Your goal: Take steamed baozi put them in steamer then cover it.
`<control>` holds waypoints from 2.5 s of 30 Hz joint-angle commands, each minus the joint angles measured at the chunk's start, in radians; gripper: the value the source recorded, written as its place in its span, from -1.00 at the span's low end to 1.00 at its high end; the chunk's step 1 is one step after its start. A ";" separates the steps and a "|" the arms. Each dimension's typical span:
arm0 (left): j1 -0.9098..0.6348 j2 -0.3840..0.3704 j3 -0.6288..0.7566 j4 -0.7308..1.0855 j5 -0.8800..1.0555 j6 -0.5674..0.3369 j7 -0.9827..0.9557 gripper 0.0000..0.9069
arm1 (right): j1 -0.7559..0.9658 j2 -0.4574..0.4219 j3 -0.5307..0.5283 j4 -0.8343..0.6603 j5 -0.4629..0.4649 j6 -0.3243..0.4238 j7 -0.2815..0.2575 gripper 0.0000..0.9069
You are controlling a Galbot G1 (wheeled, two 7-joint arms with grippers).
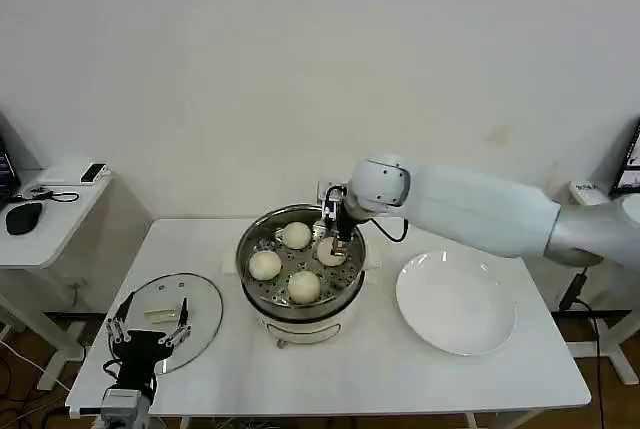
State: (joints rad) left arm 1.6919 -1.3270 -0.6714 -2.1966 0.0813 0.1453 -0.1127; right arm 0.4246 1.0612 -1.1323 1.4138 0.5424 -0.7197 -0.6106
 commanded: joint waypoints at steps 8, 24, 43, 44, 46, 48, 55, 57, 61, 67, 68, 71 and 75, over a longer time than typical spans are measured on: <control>-0.017 0.003 0.001 0.044 -0.026 -0.003 -0.002 1.00 | -0.449 -0.274 0.537 0.329 0.027 0.230 0.520 1.00; -0.033 0.069 -0.013 0.135 0.149 -0.005 -0.042 1.00 | -1.639 -0.071 1.824 0.526 -0.400 0.605 0.466 1.00; -0.018 0.228 0.005 0.411 0.933 -0.111 -0.173 1.00 | -1.971 0.244 2.047 0.608 -0.446 0.756 0.456 1.00; -0.032 0.234 0.012 0.428 0.940 -0.111 -0.171 1.00 | -1.979 0.249 2.042 0.609 -0.448 0.760 0.455 1.00; -0.061 0.251 0.030 0.453 0.946 -0.108 -0.167 1.00 | -1.985 0.256 2.036 0.606 -0.459 0.766 0.455 1.00; -0.090 0.265 0.042 0.486 0.956 -0.108 -0.162 1.00 | -1.989 0.262 2.034 0.600 -0.468 0.771 0.456 1.00; -0.164 0.294 0.073 0.557 0.954 -0.107 -0.145 1.00 | -2.018 0.283 2.035 0.617 -0.484 0.778 0.455 1.00; -0.177 0.295 0.083 0.576 0.955 -0.108 -0.147 1.00 | -2.017 0.289 2.035 0.613 -0.489 0.780 0.455 1.00; -0.210 0.304 0.101 0.610 0.959 -0.108 -0.146 1.00 | -2.014 0.298 2.029 0.615 -0.493 0.779 0.456 1.00; -0.267 0.320 0.133 0.644 0.968 -0.106 -0.139 1.00 | -2.011 0.304 2.025 0.600 -0.511 0.785 0.454 1.00; -0.279 0.322 0.141 0.651 0.968 -0.105 -0.137 1.00 | -2.011 0.305 2.025 0.600 -0.511 0.784 0.454 1.00; -0.311 0.324 0.159 0.671 0.977 -0.103 -0.135 1.00 | -2.015 0.311 2.022 0.604 -0.520 0.786 0.453 1.00; -0.349 0.331 0.181 0.702 0.977 -0.101 -0.130 1.00 | -2.027 0.317 2.022 0.608 -0.532 0.788 0.451 1.00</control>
State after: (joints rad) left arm 1.4369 -1.0096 -0.5363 -1.5684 1.0333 0.0452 -0.2425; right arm -1.5818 1.3675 0.8802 2.0209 0.0275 0.0626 -0.1584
